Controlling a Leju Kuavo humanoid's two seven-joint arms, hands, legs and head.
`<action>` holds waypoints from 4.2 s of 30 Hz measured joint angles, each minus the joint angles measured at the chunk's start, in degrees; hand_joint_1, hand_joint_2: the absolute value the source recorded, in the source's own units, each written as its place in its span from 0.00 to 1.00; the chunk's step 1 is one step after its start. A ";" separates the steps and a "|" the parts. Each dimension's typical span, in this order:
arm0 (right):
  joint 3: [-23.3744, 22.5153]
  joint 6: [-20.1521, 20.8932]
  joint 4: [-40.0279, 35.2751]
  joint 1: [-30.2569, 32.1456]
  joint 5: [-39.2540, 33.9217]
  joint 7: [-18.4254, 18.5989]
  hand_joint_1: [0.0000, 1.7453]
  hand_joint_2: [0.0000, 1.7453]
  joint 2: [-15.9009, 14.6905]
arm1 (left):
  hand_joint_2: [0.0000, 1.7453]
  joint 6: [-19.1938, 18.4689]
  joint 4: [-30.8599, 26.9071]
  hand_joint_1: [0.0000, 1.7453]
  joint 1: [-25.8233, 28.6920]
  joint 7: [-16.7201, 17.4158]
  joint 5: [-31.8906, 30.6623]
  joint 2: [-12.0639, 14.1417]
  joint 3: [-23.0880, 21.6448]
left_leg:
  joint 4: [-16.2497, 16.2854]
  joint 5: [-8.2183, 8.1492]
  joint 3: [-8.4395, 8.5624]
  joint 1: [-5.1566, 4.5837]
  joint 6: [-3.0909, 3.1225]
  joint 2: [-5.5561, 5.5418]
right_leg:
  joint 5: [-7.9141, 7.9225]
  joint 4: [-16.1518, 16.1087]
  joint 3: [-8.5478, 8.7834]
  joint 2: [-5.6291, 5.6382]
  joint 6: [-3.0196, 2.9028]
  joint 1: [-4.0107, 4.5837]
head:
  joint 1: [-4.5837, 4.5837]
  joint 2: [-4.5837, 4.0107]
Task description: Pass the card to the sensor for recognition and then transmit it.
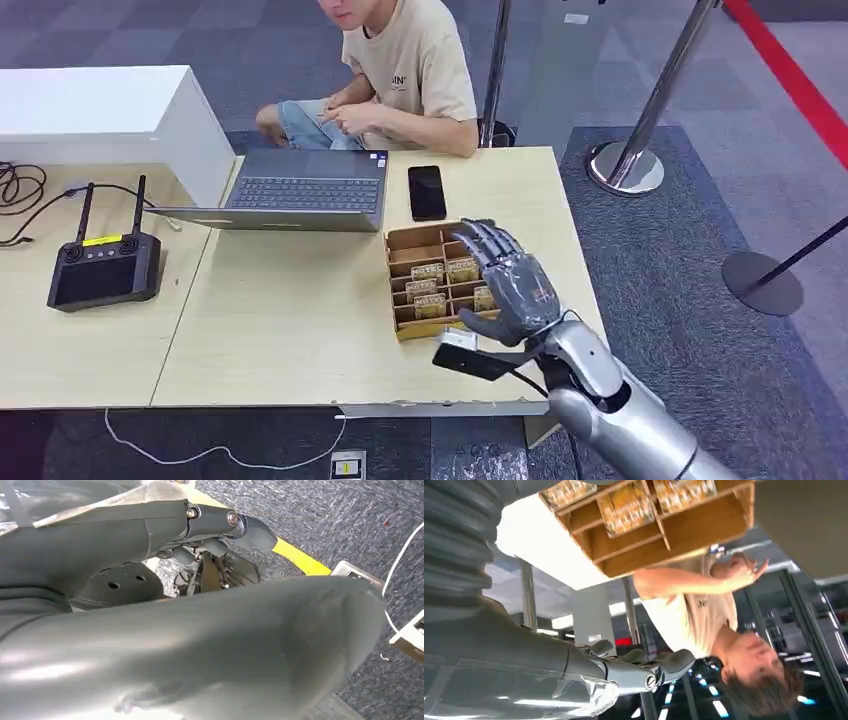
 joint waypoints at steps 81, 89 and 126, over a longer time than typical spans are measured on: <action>2.84 8.39 11.56 -4.98 1.46 8.07 0.00 0.00 -2.38 | 0.00 0.74 0.00 0.00 0.01 0.26 1.64 0.04 0.11 | 0.00 0.00 0.00 -0.01 0.00 0.00 | 0.00 0.00 0.00 0.00 0.00 -0.01 | 0.02 0.00; 3.54 12.02 10.29 -5.14 0.87 8.66 0.00 0.00 -3.15 | 0.00 0.74 0.00 0.00 0.00 0.26 1.73 0.04 0.11 | 0.00 0.00 -0.02 -0.01 0.00 0.00 | 0.00 -0.01 -0.02 0.00 0.00 0.00 | 0.00 0.00; 7.23 17.81 8.22 -8.39 -1.22 10.03 0.07 1.00 -5.66 | 0.00 0.83 0.00 0.00 0.01 0.26 2.84 0.04 1.40 | 0.01 0.00 -0.01 -0.01 0.00 0.00 | 0.00 0.00 -0.02 0.00 0.00 0.00 | 0.02 0.00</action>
